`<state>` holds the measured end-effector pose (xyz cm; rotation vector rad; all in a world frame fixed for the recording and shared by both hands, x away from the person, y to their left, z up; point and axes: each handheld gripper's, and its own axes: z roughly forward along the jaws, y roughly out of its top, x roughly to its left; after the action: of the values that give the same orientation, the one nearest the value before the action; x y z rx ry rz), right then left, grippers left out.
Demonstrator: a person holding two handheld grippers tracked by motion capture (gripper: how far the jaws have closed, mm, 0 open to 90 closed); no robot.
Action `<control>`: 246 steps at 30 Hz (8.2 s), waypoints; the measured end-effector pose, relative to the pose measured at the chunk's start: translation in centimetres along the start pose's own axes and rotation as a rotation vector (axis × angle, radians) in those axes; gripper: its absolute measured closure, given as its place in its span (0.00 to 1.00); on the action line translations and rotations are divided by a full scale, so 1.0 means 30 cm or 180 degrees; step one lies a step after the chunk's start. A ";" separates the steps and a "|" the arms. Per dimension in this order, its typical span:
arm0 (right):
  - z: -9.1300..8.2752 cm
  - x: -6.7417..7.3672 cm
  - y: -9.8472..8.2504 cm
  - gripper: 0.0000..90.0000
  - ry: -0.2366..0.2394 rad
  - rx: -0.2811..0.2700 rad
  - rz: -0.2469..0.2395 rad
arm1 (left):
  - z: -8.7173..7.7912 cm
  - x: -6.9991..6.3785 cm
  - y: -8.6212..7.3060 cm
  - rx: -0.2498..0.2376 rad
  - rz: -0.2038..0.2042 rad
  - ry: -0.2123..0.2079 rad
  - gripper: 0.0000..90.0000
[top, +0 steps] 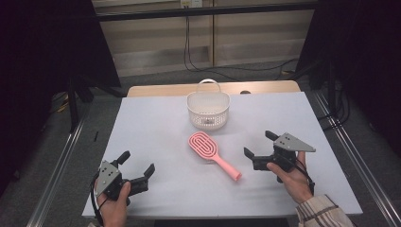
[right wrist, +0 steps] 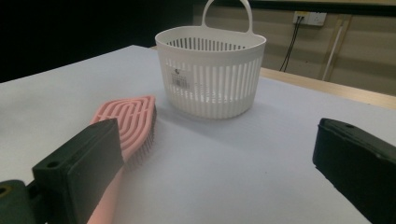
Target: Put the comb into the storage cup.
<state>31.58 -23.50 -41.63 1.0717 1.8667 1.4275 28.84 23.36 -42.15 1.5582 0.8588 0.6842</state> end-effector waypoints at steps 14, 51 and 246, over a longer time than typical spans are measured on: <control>0.081 0.022 0.058 0.04 0.0264 0.0500 -0.0007 | 0.000 0.001 -0.001 0.0014 0.0010 -0.0003 0.03; 0.281 0.108 0.125 0.06 0.0899 0.1338 0.0030 | 0.002 -0.001 0.000 0.0002 0.0025 -0.0039 0.03; 0.564 0.266 0.254 0.21 0.0573 0.2691 -0.0423 | 0.009 0.001 -0.003 0.0104 0.0123 -0.0157 0.03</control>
<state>42.99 -7.08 -38.81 1.1597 2.7136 0.6475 29.06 23.23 -42.27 1.6180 0.8086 0.6597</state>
